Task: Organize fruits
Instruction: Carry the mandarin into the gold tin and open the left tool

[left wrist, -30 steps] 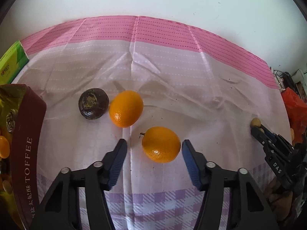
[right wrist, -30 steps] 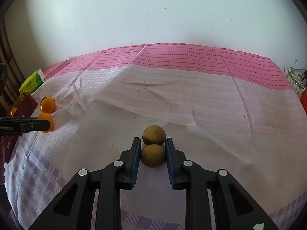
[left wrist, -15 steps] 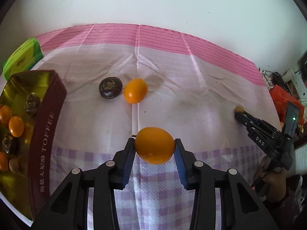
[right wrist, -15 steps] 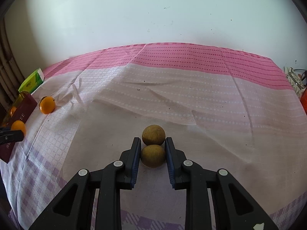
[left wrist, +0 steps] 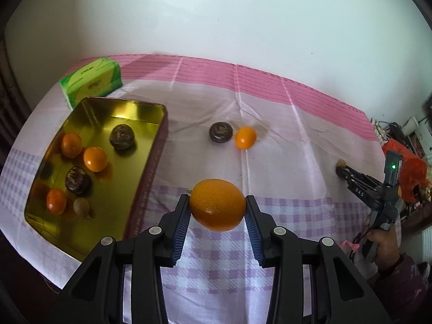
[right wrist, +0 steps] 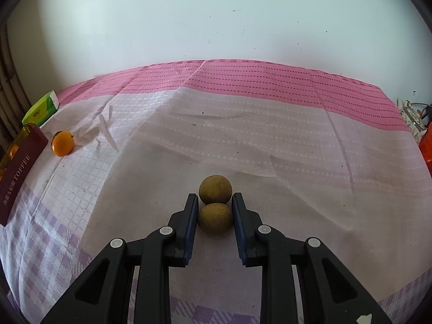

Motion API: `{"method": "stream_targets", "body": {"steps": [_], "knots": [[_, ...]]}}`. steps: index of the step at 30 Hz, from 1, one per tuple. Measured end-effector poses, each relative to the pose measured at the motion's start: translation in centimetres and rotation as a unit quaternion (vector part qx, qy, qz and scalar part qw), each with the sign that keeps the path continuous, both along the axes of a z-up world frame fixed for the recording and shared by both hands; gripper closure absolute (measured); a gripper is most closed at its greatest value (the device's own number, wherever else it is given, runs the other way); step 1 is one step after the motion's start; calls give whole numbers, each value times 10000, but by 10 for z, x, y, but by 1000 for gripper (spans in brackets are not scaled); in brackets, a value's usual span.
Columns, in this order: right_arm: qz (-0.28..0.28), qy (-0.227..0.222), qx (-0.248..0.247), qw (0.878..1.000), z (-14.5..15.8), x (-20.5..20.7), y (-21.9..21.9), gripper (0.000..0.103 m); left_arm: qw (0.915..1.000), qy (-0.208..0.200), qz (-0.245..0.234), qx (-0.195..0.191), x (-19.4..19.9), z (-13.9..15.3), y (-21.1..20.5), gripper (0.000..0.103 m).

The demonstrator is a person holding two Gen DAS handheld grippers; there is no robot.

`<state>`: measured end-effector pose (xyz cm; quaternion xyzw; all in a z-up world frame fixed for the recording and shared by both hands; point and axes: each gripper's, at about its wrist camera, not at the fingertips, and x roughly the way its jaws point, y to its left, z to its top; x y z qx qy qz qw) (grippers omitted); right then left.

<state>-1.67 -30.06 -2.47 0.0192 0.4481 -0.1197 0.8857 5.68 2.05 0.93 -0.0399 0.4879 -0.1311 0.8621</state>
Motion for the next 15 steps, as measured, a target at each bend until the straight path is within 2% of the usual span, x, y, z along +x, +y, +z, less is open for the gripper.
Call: {"method": "stream_targets", "body": {"steps": [4,12,15], "knots": [[4,40,-117,9999,0,0,3,79,9996,-108,243,116,-2,3,24,62],[7,84,-271,9996,-1,1,6,80,9950,-436,563,697,-1,1,63,62],[8,97,-318,9994,-1,1,7,80,9934,-474,662,807,1,-4,75,62]]}}
